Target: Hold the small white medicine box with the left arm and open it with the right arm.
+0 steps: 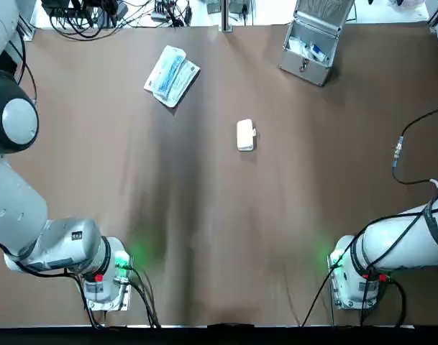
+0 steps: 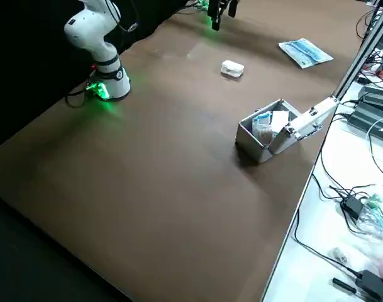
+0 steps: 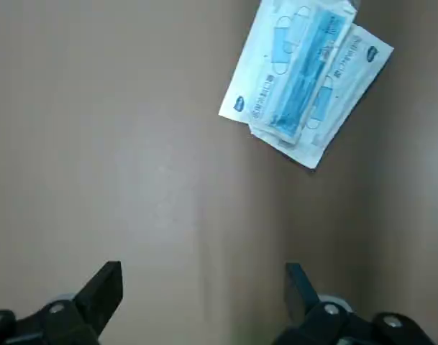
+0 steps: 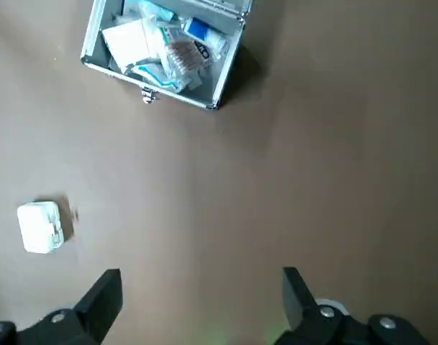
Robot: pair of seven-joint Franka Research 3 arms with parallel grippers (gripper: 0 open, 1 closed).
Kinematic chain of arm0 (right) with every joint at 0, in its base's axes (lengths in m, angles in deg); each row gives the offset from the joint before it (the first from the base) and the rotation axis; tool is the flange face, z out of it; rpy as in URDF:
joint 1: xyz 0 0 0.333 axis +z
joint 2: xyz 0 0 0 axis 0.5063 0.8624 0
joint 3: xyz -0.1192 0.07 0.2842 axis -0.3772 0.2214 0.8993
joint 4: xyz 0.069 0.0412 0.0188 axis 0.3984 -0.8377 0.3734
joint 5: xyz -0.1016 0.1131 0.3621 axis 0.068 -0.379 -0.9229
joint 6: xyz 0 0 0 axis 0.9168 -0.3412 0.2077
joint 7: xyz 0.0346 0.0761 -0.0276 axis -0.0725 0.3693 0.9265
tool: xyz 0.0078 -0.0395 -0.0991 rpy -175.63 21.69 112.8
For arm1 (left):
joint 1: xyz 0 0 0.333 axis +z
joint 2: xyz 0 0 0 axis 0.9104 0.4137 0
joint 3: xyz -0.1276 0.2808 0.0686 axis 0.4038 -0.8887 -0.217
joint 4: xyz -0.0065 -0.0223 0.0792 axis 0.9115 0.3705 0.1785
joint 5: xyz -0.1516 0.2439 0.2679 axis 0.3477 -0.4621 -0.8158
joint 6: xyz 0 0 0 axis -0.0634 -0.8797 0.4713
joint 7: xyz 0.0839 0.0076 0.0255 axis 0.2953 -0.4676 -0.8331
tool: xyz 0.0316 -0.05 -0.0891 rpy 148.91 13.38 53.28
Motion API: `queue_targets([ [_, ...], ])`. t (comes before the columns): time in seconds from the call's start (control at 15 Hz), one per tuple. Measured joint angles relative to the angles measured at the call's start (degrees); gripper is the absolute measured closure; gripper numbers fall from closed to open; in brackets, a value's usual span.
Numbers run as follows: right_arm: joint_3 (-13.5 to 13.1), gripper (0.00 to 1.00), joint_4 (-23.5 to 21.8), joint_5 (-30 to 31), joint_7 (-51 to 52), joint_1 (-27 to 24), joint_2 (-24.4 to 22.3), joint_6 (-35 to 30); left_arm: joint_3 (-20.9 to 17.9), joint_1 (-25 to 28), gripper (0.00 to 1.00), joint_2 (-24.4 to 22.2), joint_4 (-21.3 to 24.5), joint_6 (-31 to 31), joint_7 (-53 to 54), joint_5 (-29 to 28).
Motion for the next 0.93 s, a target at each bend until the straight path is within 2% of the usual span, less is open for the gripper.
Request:
queue_targets([
  [0.27,0.0,0.02,-0.1,0.0,0.0,-0.1,0.0,0.3,2.0,0.0,0.00,0.0,-1.1,0.0,0.3,0.6],
  [0.53,0.3,0.02,-1.5,0.0,0.0,0.0,0.5,2.5,3.0,0.0,0.00,1.0,-1.1,1.0,1.1,6.0],
  [0.93,0.7,0.02,-6.7,-0.2,0.0,1.6,2.5,6.9,3.7,0.0,0.00,5.5,-1.1,6.1,15.3,11.4],
])
